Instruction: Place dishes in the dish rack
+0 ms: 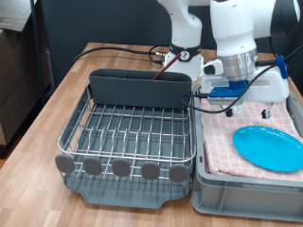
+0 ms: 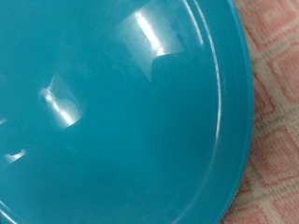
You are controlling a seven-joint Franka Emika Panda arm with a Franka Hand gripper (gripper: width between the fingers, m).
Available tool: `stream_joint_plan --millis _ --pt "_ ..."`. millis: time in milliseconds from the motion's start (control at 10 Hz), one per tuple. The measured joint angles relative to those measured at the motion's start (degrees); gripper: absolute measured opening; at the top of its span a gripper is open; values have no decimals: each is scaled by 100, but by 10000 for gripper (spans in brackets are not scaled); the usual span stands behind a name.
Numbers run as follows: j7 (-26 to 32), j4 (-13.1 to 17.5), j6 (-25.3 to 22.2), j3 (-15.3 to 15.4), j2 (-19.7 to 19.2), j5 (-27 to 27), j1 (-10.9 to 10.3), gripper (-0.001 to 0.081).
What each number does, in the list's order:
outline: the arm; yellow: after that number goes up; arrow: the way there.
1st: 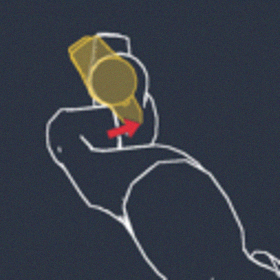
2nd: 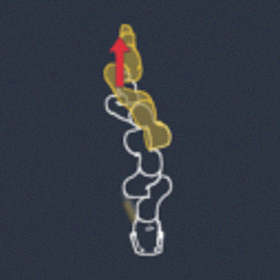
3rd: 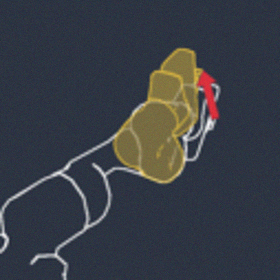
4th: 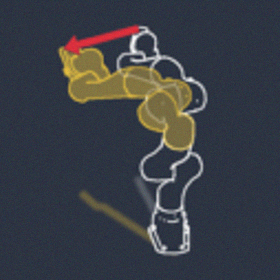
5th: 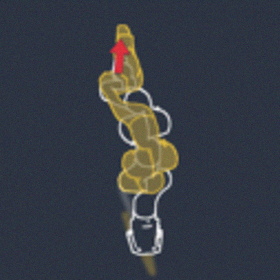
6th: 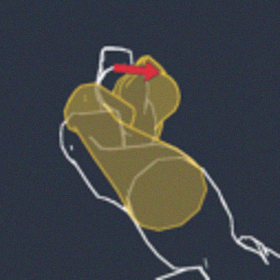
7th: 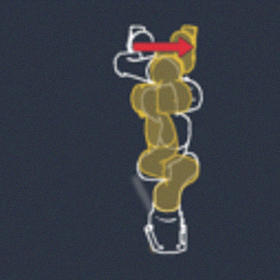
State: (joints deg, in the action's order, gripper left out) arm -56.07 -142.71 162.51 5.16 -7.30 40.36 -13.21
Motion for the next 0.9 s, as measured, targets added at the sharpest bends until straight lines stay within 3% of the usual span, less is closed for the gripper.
stream_joint_plan --millis 300,600,900 --pt "194 -4 177 162 -144 354 9 803" --pt "1001 72 343 413 -279 1271 88 803" --pt "1346 227 414 470 -470 1605 95 803"
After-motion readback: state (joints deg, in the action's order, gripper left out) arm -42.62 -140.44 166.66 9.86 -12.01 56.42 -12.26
